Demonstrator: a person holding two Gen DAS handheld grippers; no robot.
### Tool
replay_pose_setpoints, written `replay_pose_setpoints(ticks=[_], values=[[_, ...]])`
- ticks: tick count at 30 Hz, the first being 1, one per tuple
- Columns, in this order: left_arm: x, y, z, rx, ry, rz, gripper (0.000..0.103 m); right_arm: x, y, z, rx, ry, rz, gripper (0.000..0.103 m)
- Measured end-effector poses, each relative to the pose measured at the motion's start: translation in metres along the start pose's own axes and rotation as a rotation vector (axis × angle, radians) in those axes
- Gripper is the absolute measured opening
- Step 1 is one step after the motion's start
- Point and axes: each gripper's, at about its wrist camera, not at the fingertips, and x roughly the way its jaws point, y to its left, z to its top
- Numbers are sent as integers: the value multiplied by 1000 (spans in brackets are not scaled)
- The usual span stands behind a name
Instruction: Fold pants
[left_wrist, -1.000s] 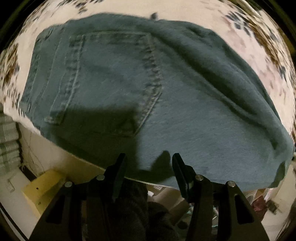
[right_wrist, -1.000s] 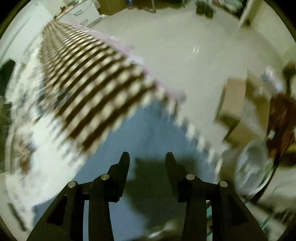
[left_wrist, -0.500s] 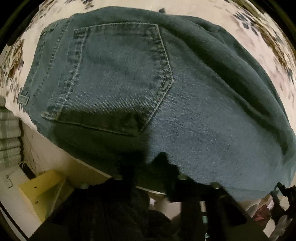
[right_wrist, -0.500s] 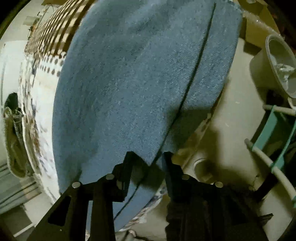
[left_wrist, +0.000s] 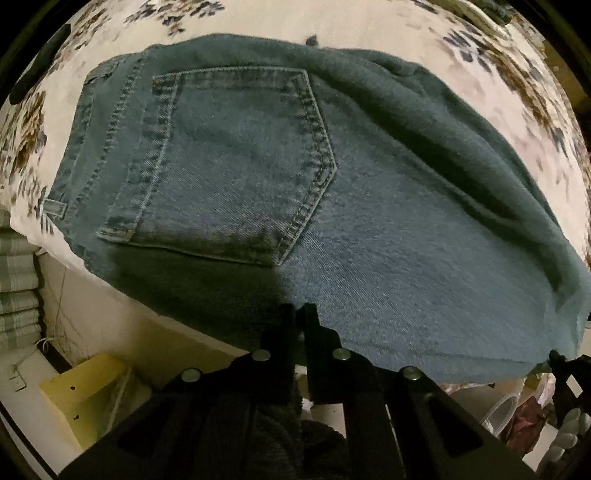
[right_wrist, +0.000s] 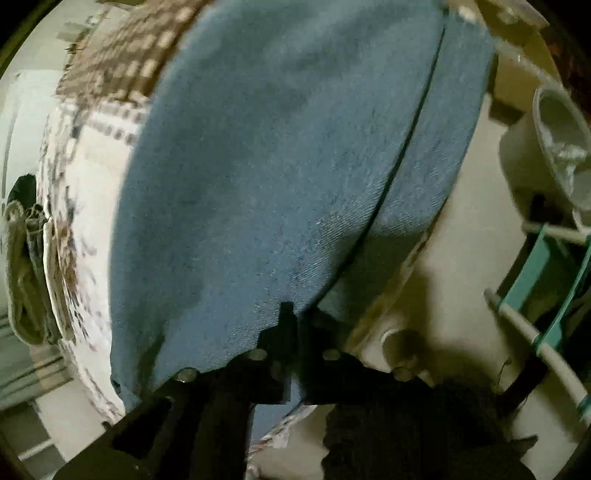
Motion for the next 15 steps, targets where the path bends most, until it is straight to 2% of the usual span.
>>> replay_pose_setpoints(ticks=[3,8,10,11,12,13,14,15], values=[[-8,10,-4,3,-1,-5,0,-19,-2,-10,-8,-20,1,2],[-8,35,-4,-22,20,-10,1,-29,-13,-14,-28,10,-46,2],[-6,55,-5,-80,52,-44,2,-18,-14,-9,-47,47,-62,2],[-7,62,7,-110,62,-68,2,-14,-16,-7,-46,68,-66,2],[-7,70,7,-142,71,-89,2,-12,-19,-4,-38,81,-62,8],[-8,81,10,-158,73,-98,3,-13,-19,-3,-28,94,-48,10],[-5,98,8,-178,67,-115,3,-15,-18,-5,-27,106,-5,17],[-7,109,8,-198,55,-123,6,-17,-14,-9,-36,112,21,29]])
